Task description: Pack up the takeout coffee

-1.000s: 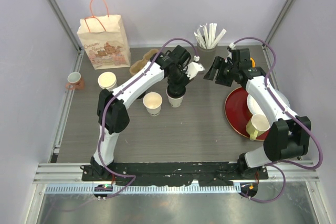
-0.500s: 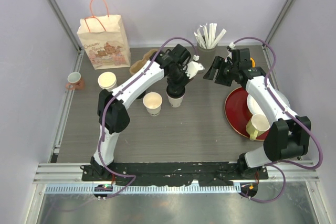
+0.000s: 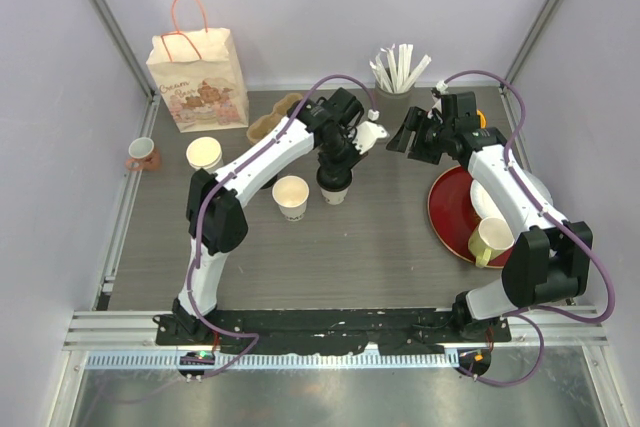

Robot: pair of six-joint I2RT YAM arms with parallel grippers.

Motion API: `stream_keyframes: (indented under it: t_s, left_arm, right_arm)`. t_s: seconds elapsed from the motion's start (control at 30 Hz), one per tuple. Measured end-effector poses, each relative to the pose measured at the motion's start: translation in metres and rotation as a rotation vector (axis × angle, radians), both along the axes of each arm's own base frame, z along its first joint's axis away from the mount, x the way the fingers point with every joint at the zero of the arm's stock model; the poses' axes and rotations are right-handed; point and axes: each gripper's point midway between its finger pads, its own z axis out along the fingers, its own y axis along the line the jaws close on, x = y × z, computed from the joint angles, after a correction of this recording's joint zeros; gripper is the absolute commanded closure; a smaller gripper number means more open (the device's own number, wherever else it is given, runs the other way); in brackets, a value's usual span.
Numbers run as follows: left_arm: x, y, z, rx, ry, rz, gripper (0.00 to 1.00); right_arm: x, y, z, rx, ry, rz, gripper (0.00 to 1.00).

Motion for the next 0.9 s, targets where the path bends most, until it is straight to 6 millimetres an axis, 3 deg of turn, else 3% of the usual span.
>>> stream_keyframes:
  t_s: [0.9]
  left_arm:
    - [0.013,-0.007,0.001,-0.021,-0.051,0.003,1.0]
  right_arm:
    - [-0.002,0.001,-0.004,0.004,0.01,0.006,0.31]
